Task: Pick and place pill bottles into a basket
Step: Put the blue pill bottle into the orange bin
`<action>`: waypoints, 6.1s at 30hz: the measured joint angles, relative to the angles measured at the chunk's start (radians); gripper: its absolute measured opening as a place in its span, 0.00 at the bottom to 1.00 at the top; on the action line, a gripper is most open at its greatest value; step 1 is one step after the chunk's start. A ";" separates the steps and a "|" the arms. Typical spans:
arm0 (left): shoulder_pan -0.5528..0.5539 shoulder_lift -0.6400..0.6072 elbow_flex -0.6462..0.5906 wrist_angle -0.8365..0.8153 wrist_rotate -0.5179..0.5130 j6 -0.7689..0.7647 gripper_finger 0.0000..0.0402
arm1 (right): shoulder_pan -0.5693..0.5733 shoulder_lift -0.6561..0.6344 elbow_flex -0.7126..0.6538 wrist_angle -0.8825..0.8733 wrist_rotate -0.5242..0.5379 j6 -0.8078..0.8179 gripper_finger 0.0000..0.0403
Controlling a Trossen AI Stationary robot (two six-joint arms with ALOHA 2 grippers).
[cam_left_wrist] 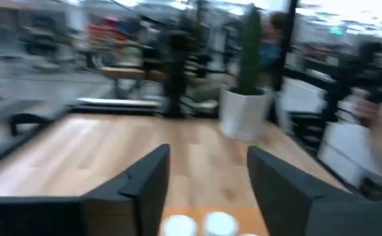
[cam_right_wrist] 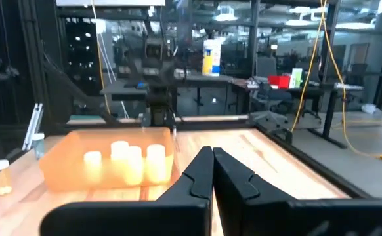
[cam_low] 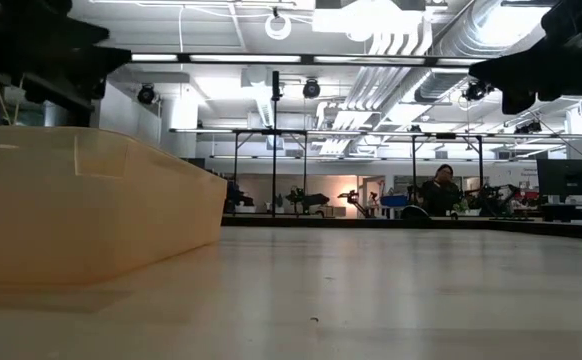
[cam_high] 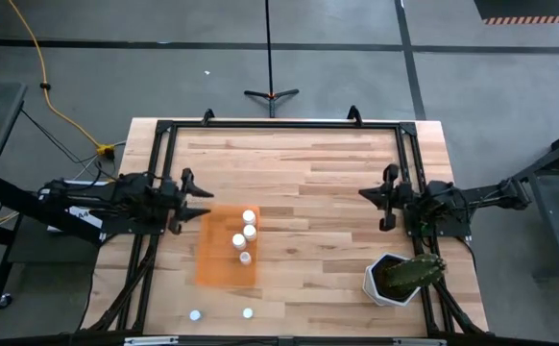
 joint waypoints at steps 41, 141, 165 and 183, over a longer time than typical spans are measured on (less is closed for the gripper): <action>-0.556 1.444 1.198 -1.084 0.117 -0.804 0.45 | -0.001 0.000 -0.001 -0.112 0.063 0.062 0.00; -0.856 1.786 1.188 -0.864 0.118 -1.104 0.49 | -0.001 0.002 -0.001 -0.110 0.115 -0.032 0.00; -0.847 1.786 1.191 -0.901 0.337 -1.080 0.38 | -0.001 0.002 -0.001 -0.110 0.111 -0.028 0.00; -0.721 1.676 1.248 -1.080 0.392 -1.027 0.36 | -0.001 0.015 -0.001 -0.111 0.108 -0.030 0.00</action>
